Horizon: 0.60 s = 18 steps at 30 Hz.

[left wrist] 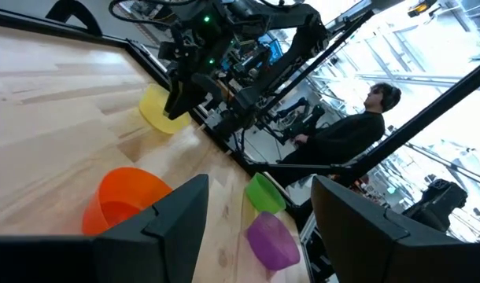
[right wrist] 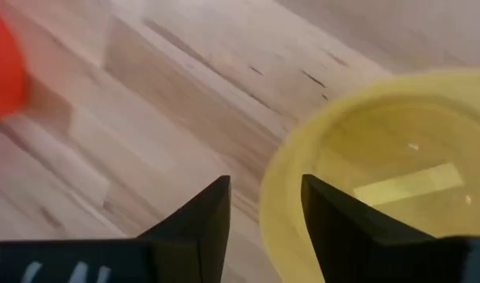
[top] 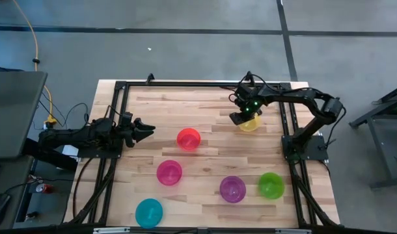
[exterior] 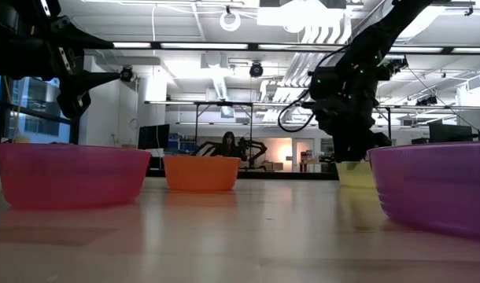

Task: Nest bowls inside each other
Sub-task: Stack the yellow bowl on top of the orange bowl

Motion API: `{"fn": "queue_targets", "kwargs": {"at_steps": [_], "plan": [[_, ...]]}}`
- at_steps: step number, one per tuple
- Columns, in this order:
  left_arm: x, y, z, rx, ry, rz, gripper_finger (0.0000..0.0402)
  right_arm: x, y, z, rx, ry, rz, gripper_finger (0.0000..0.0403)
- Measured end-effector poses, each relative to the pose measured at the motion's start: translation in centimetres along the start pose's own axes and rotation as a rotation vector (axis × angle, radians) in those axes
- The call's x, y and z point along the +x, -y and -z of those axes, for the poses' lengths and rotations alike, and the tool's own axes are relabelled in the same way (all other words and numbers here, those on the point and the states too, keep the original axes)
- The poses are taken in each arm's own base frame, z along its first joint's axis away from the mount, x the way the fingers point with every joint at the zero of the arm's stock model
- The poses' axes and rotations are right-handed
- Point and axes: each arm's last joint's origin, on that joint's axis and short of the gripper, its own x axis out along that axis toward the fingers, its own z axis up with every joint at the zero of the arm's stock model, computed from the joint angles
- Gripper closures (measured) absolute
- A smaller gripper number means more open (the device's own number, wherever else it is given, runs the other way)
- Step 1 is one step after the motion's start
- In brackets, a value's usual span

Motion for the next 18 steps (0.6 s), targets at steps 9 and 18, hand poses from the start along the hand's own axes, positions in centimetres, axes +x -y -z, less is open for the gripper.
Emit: {"fn": "queue_targets", "kwargs": {"at_steps": [9,18], "plan": [[0.0,0.0,0.0,0.000,0.000,0.000,0.0186,-3.6,0.2,-1.2,-0.048,-0.010,0.184,0.0253],[0.0,0.0,0.0,0.003,0.000,0.000,0.0186,-3.9,3.4,-0.8,0.052,-0.045,0.349,0.0253]]}}
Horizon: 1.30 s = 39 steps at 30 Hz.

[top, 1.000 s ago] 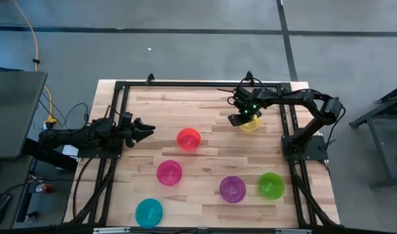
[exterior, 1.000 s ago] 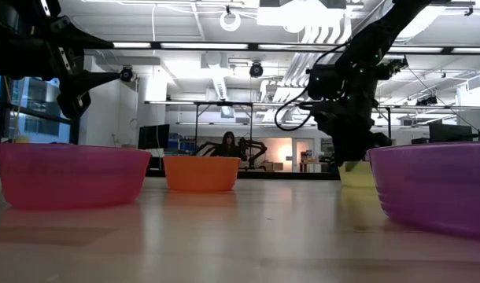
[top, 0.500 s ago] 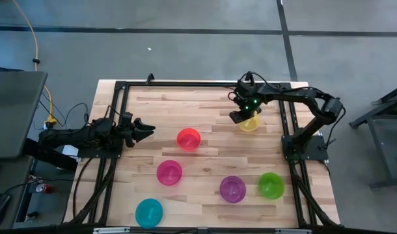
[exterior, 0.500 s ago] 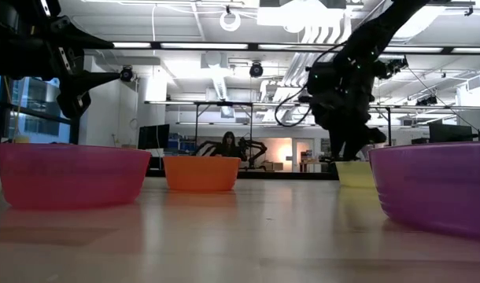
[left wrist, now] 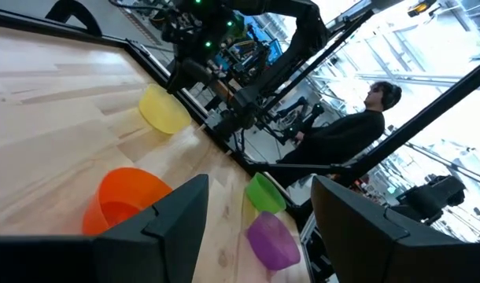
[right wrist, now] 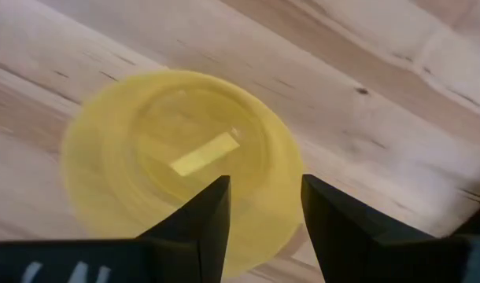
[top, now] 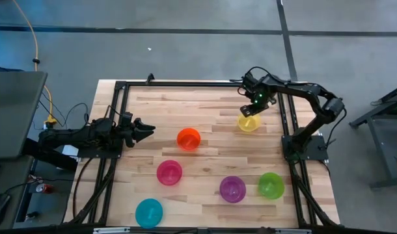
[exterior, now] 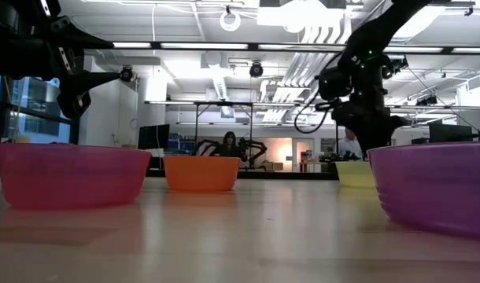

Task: Nest bowls inside each other
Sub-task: Stack the yellow bowl on top of the orange bowl

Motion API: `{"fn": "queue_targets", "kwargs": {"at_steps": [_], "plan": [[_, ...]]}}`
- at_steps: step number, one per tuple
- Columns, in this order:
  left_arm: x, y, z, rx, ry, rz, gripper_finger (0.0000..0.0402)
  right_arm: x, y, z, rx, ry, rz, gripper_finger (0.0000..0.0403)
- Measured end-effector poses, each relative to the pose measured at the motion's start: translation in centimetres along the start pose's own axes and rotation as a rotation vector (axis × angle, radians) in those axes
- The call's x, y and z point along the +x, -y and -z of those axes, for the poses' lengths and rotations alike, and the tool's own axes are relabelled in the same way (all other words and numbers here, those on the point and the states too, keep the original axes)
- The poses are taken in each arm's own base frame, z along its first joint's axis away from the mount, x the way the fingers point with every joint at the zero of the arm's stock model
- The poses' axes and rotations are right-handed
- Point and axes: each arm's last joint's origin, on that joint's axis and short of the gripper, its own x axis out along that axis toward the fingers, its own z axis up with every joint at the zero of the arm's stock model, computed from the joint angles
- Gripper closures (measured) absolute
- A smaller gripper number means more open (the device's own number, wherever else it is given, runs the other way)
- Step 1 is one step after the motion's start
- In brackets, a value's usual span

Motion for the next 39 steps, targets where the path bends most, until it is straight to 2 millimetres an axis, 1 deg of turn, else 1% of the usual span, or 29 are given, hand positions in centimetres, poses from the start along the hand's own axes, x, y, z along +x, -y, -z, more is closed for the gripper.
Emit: {"fn": "queue_targets", "kwargs": {"at_steps": [10,18,22,26,29,30,35,39], "plan": [[0.0,0.0,0.0,0.008,0.003,-0.003,0.0186,1.1,1.6,0.2,0.031,-0.012,0.046,0.0253],[0.0,0.0,0.0,0.008,0.006,-0.005,0.0186,2.2,1.9,0.6,0.038,-0.022,0.026,0.0259],[0.0,0.0,0.0,0.008,0.010,-0.007,0.0186,2.3,1.9,0.6,0.038,-0.016,0.023,0.0293],[0.0,0.0,-0.1,0.008,0.013,-0.009,0.0186,2.3,1.8,0.4,0.039,-0.001,0.007,0.0348],[0.0,0.0,-0.1,0.008,0.014,-0.008,0.0186,2.3,1.6,0.2,0.036,0.018,-0.042,0.0390],[0.0,0.0,-0.1,0.008,0.014,-0.008,0.0186,2.3,1.5,0.1,0.037,0.024,-0.062,0.0396],[0.0,0.0,-0.1,0.008,0.014,-0.008,0.0186,2.2,1.1,-0.5,0.074,0.059,-0.162,0.0401],[0.0,0.0,-0.1,0.008,0.014,-0.008,0.0186,2.2,0.5,-0.5,0.088,0.058,-0.200,0.0402]]}}
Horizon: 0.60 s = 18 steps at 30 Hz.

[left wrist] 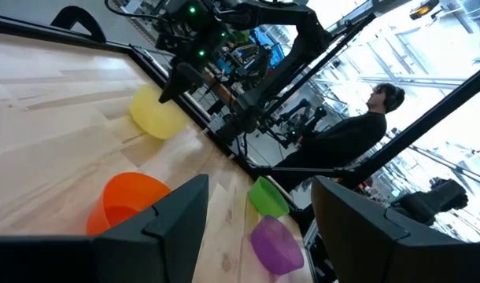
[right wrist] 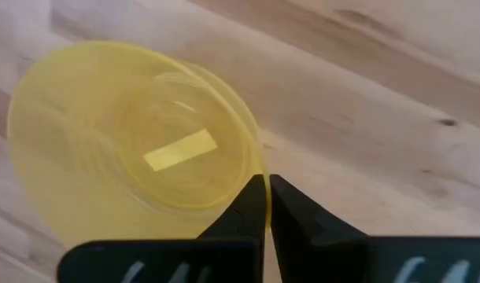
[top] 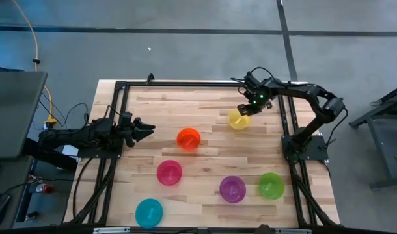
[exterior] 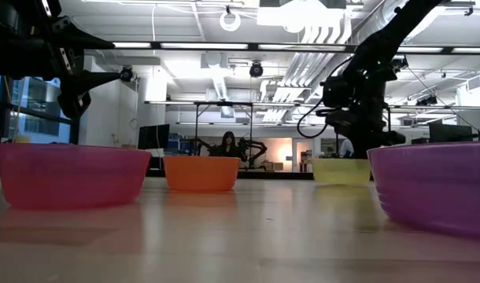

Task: Nest bowls inside each other
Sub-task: Stack the yellow bowl on top of the orange bowl

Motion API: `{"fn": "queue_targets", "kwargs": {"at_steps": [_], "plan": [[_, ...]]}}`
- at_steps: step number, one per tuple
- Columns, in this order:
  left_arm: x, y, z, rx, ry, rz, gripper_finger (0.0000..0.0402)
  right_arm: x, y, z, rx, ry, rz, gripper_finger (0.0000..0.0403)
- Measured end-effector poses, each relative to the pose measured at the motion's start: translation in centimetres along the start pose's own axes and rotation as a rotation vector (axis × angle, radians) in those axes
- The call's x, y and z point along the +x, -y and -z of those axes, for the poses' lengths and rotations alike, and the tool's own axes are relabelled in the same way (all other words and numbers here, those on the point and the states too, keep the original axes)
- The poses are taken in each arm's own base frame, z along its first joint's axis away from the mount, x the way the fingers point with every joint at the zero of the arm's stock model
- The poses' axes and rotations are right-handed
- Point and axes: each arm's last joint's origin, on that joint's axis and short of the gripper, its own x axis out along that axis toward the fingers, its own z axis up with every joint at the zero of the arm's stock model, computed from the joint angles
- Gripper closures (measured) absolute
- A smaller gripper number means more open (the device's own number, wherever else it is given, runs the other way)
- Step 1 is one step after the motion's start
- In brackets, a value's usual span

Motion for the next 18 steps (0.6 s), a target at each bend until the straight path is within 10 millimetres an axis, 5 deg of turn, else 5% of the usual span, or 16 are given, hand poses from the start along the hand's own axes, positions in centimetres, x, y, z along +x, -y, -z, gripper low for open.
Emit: {"fn": "queue_targets", "kwargs": {"at_steps": [8,18], "plan": [[0.0,0.0,0.0,0.008,0.012,-0.011,0.0186,-0.3,-2.6,0.7,-0.015,-0.043,-0.052,0.0402],[0.2,-0.5,-0.2,0.122,0.035,-0.076,0.0186,-5.5,-8.5,-0.4,-0.097,0.090,-0.095,0.0403]]}}
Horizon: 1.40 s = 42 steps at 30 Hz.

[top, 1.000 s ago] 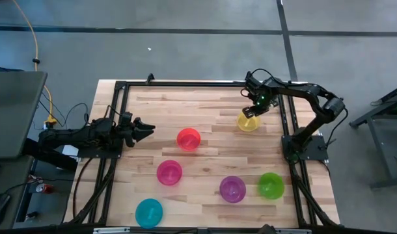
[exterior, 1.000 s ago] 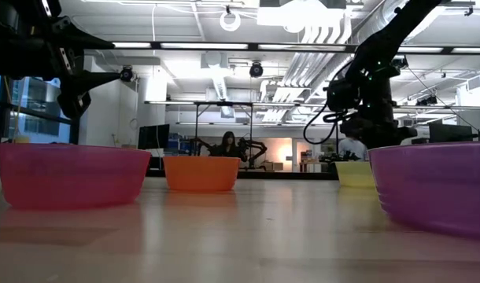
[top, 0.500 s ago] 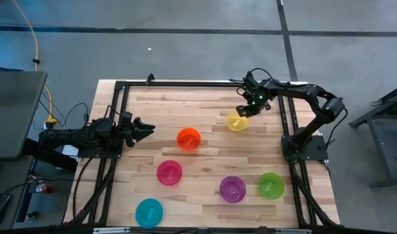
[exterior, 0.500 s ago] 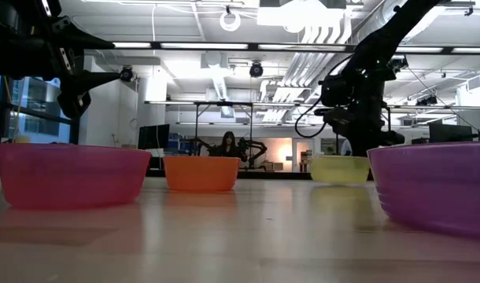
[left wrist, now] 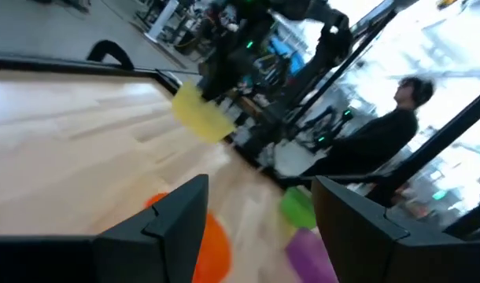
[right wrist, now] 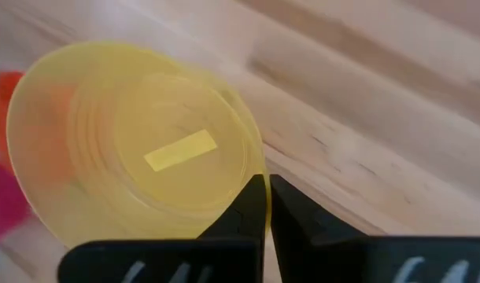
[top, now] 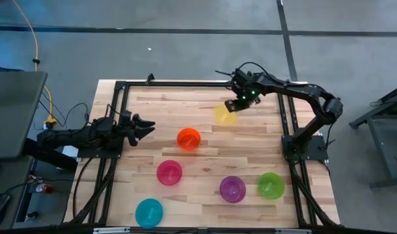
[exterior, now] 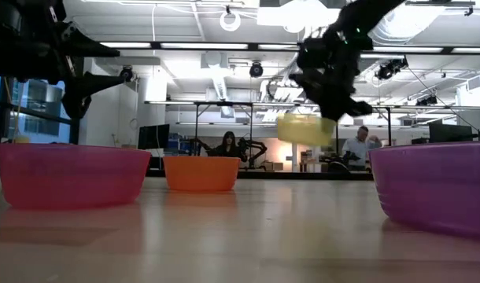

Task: Nest bowls inside each other
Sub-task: Stack the yellow bowl on top of the orange bowl

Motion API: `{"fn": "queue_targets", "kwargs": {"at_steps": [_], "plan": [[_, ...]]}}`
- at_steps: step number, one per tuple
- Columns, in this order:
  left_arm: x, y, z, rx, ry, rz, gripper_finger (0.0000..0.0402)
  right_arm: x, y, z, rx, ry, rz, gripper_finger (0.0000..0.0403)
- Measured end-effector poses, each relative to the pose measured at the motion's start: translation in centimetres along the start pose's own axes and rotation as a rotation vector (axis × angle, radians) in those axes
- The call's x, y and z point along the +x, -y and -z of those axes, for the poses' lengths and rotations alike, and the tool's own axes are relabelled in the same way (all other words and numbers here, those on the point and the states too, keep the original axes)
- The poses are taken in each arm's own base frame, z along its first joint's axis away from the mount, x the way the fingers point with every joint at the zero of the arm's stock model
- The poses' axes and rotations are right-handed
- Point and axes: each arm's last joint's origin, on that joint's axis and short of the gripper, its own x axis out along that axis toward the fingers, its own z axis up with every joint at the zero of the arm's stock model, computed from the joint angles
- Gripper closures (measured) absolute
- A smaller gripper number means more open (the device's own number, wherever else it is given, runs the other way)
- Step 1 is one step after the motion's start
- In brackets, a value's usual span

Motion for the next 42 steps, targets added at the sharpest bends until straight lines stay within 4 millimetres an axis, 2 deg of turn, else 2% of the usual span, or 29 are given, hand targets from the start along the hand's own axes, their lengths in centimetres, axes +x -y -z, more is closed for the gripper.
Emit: {"fn": "queue_targets", "kwargs": {"at_steps": [5,9,19,24,33,42], "plan": [[0.4,-0.3,0.5,0.213,-0.062,-0.026,0.0186,-1.7,-3.3,-0.8,-0.048,0.061,-0.021,0.0403],[0.7,-0.5,0.9,0.325,-0.118,-0.041,0.0186,-1.3,-6.0,-1.3,-0.094,0.034,-0.022,0.0403],[1.3,-1.2,1.9,0.361,-0.238,-0.093,0.0186,3.5,-13.2,-2.6,-0.215,-0.056,-0.043,0.0403],[1.5,-1.5,2.3,0.389,-0.288,-0.118,0.0186,6.0,-16.1,-2.5,-0.259,-0.117,-0.025,0.0403],[1.8,-2.3,2.7,0.390,-0.345,-0.188,0.0186,9.0,-18.8,-1.9,-0.303,-0.179,-0.003,0.0403],[1.8,-2.6,2.5,0.382,-0.337,-0.213,0.0186,11.1,-18.6,-1.7,-0.300,-0.200,0.048,0.0403]]}}
